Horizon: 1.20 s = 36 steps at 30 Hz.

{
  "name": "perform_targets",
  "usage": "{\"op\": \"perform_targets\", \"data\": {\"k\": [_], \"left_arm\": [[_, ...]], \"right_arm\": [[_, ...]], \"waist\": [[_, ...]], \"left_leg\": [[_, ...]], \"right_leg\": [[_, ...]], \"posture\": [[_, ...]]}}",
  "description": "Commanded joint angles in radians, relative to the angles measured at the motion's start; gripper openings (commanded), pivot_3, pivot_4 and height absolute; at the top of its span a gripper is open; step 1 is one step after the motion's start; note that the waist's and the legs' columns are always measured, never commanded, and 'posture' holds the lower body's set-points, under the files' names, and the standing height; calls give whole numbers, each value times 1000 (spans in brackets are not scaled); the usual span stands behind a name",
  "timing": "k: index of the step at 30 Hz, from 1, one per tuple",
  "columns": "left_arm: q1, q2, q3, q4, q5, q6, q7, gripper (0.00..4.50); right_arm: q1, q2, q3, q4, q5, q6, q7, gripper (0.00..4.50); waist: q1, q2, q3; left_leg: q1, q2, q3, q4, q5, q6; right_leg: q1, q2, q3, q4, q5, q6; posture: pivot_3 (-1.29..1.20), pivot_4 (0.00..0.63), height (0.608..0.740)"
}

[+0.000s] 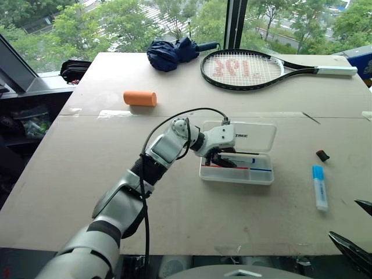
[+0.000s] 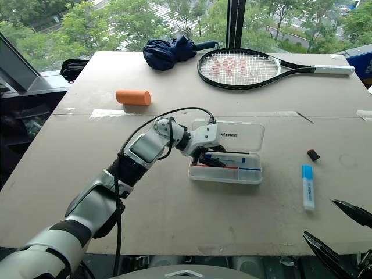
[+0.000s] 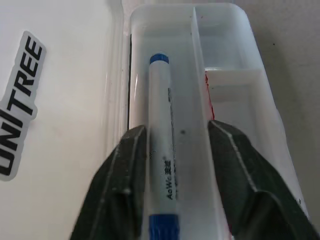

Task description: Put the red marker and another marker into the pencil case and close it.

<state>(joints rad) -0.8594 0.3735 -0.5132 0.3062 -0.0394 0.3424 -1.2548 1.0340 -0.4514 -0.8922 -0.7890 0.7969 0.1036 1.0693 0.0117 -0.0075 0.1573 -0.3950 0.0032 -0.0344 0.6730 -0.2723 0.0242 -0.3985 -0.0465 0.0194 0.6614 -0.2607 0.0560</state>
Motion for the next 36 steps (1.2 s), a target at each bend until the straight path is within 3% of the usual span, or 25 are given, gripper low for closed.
{"op": "perform_targets", "data": {"k": [1,7,8,11,17,23,28,31,36], "left_arm": [[27,63,91,-160,-81,82,-42,3447],[277,209,371,-546,-390,263,-78,3447],[322,257,432,-602,-452,331,-89,3447],[460,389,580,-728,-608,376,-169,3447],[600,496,692,-848,-731,390,-146,3447],[665,526,740,-921,-801,390,-88,3447],[707,540,761,-957,-840,380,-49,3514],[726,537,763,-967,-850,369,-20,3514],[825,494,813,-958,-792,304,78,3514]], "right_arm": [[-6,-21,-37,-24,38,31,-74,4500],[-82,-69,74,-83,-103,207,-352,4500],[-105,-88,115,-108,-176,293,-453,4500],[-216,-134,198,-114,-107,582,-698,4500],[-512,-60,315,-89,-20,906,-1031,4500],[-698,-36,413,24,-120,1085,-1171,4500],[-731,2,399,39,-127,1117,-1162,2247],[-719,-33,398,32,-135,1097,-1114,808],[-732,-277,441,-54,-106,897,-760,665]], "waist": [[-2,0,0],[-4,2,0],[-6,2,0],[-8,1,0],[13,2,0],[-1,0,-1],[-1,-1,-2],[2,-3,-4],[-7,-1,-2]], "left_leg": [[0,0,0,0,0,0],[0,2,1,0,0,0],[0,2,1,0,0,0],[-1,5,0,0,1,-1],[-1,1,0,0,1,-2],[-1,0,2,0,1,-2],[0,1,1,-1,1,-1],[0,1,1,-1,1,-1],[0,0,3,-1,1,-1]], "right_leg": [[0,0,0,0,0,0],[-1,0,1,1,0,0],[-2,-1,1,1,0,0],[-3,-3,3,2,0,-2],[-2,-3,3,1,-2,-5],[-3,-2,2,1,0,-1],[-2,0,1,1,0,-1],[-2,0,1,1,0,-1],[-2,-1,2,0,0,0]], "posture": [[0,150,730],[0,150,730],[0,150,730],[0,150,730],[0,150,730],[0,150,730],[0,150,730],[0,150,730],[0,150,730]]}}
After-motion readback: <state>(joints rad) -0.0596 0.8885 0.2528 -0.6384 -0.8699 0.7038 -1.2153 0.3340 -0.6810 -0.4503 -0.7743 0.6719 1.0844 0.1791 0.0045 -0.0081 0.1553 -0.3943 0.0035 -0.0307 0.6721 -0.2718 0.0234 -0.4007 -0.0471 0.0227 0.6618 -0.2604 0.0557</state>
